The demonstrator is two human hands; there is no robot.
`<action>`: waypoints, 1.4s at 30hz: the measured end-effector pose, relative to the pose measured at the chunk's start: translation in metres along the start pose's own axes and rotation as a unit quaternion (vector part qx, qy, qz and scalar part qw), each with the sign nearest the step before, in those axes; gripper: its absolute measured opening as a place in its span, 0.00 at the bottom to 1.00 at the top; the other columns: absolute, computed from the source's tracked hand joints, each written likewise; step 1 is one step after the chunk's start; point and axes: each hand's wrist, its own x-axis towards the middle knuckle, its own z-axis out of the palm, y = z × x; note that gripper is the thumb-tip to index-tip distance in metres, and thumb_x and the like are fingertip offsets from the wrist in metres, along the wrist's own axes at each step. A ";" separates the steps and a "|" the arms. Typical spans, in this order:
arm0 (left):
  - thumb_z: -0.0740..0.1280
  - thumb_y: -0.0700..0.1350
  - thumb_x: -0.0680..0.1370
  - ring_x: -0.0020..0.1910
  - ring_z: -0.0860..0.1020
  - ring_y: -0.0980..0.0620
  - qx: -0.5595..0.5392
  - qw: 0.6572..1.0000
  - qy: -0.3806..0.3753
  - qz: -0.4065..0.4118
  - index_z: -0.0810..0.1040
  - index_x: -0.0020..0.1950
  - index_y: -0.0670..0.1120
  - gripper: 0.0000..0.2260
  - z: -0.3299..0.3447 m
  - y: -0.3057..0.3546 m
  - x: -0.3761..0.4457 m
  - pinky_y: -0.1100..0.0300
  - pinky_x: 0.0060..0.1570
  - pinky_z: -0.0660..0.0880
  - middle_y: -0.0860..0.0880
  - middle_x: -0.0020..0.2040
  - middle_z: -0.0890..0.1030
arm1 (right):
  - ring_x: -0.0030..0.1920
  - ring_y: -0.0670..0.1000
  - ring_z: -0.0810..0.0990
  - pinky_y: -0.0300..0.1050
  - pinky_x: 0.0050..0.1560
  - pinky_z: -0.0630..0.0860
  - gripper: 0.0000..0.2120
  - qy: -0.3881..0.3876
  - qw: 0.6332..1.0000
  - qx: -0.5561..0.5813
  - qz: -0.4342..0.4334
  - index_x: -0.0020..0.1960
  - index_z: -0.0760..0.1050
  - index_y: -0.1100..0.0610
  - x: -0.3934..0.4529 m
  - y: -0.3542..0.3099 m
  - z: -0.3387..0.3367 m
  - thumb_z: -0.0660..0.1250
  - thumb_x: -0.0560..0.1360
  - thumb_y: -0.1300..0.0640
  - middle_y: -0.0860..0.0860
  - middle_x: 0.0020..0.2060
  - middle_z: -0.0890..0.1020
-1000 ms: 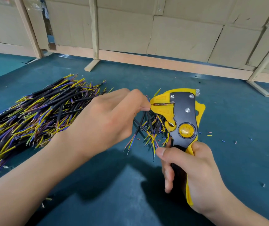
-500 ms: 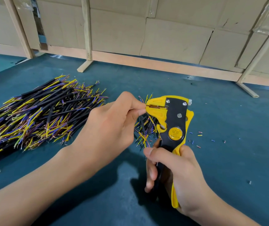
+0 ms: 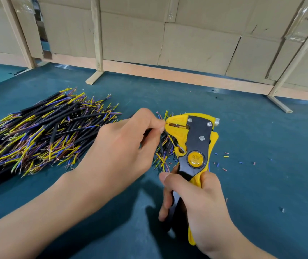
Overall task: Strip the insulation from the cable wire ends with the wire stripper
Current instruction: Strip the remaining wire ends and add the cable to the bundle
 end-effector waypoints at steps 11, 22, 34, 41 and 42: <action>0.68 0.40 0.76 0.34 0.70 0.48 0.059 0.998 -0.006 0.005 0.80 0.44 0.42 0.03 -0.001 -0.002 0.004 0.54 0.32 0.69 0.48 0.33 0.81 | 0.21 0.56 0.73 0.47 0.26 0.71 0.12 -0.019 0.999 0.031 0.026 0.27 0.73 0.54 0.001 -0.003 0.003 0.71 0.66 0.53 0.56 0.22 0.74; 0.69 0.36 0.76 0.34 0.57 0.54 0.098 0.994 -0.021 0.039 0.80 0.42 0.37 0.04 -0.001 0.000 0.007 0.57 0.30 0.65 0.47 0.28 0.74 | 0.22 0.56 0.73 0.45 0.26 0.74 0.14 -0.036 0.994 0.092 0.042 0.29 0.75 0.54 0.000 -0.004 0.001 0.75 0.70 0.57 0.57 0.24 0.74; 0.64 0.39 0.81 0.30 0.79 0.39 0.103 0.989 0.029 0.098 0.81 0.43 0.34 0.11 0.001 -0.015 0.007 0.46 0.29 0.77 0.40 0.34 0.81 | 0.28 0.60 0.78 0.51 0.33 0.80 0.07 -0.104 0.980 0.160 0.062 0.34 0.80 0.57 0.003 -0.006 -0.004 0.74 0.69 0.59 0.61 0.30 0.77; 0.64 0.37 0.81 0.32 0.80 0.38 0.115 0.985 0.028 0.125 0.80 0.43 0.34 0.10 0.001 -0.021 0.007 0.45 0.32 0.78 0.40 0.36 0.82 | 0.30 0.61 0.78 0.52 0.35 0.80 0.05 -0.124 0.976 0.172 0.058 0.36 0.80 0.57 0.004 -0.002 -0.005 0.73 0.68 0.57 0.61 0.31 0.78; 0.64 0.38 0.81 0.32 0.81 0.38 0.131 0.984 0.018 0.123 0.80 0.43 0.35 0.10 0.001 -0.021 0.007 0.45 0.32 0.78 0.40 0.36 0.82 | 0.30 0.61 0.78 0.52 0.35 0.80 0.05 -0.126 0.975 0.174 0.054 0.36 0.80 0.57 0.004 -0.001 -0.005 0.73 0.69 0.57 0.61 0.31 0.78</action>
